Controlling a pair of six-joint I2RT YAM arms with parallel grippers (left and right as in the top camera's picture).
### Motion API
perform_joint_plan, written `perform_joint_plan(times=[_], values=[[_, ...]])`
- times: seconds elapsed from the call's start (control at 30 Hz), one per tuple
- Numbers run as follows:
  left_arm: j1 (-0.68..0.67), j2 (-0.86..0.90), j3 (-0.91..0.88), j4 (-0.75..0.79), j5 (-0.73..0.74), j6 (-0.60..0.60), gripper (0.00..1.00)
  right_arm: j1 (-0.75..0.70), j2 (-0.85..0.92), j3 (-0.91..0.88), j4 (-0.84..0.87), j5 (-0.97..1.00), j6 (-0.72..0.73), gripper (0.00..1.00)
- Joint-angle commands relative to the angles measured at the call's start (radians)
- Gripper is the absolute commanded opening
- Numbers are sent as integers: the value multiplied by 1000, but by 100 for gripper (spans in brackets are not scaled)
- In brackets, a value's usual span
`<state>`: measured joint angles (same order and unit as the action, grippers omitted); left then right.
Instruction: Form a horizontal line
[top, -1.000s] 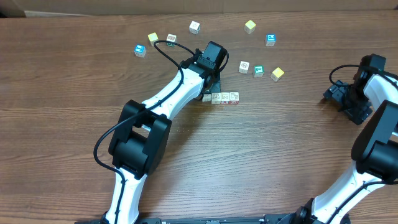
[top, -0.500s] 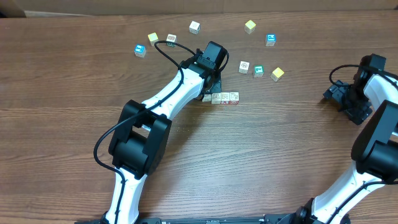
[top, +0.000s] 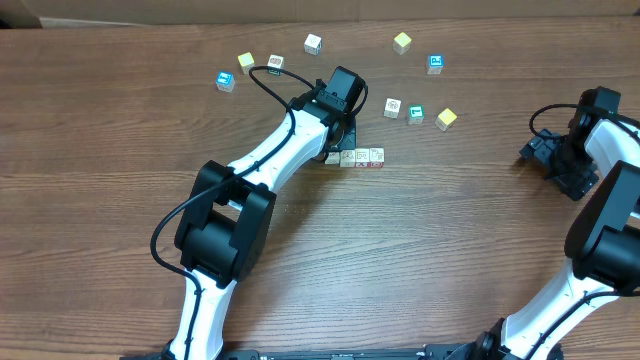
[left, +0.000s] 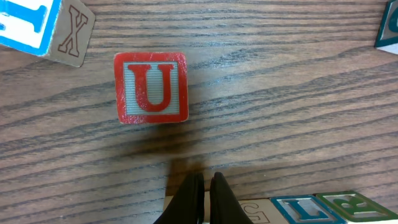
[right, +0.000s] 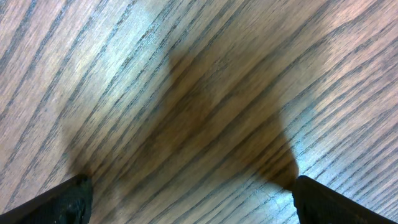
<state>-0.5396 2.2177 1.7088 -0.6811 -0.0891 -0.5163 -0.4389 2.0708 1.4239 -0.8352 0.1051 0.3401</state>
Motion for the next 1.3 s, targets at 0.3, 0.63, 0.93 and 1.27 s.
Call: perform_joint_plan(times=[0.3, 0.63, 0.93, 1.27], values=[[2, 15, 19, -16, 13, 22, 4, -6, 11, -10, 0, 26, 0, 100], [2, 15, 19, -20, 13, 22, 4, -6, 11, -10, 0, 26, 0, 100], [2, 15, 19, -19, 13, 23, 4, -6, 11, -10, 0, 26, 0, 100], [2, 15, 19, -24, 13, 23, 4, -6, 11, -9, 0, 26, 0, 100]])
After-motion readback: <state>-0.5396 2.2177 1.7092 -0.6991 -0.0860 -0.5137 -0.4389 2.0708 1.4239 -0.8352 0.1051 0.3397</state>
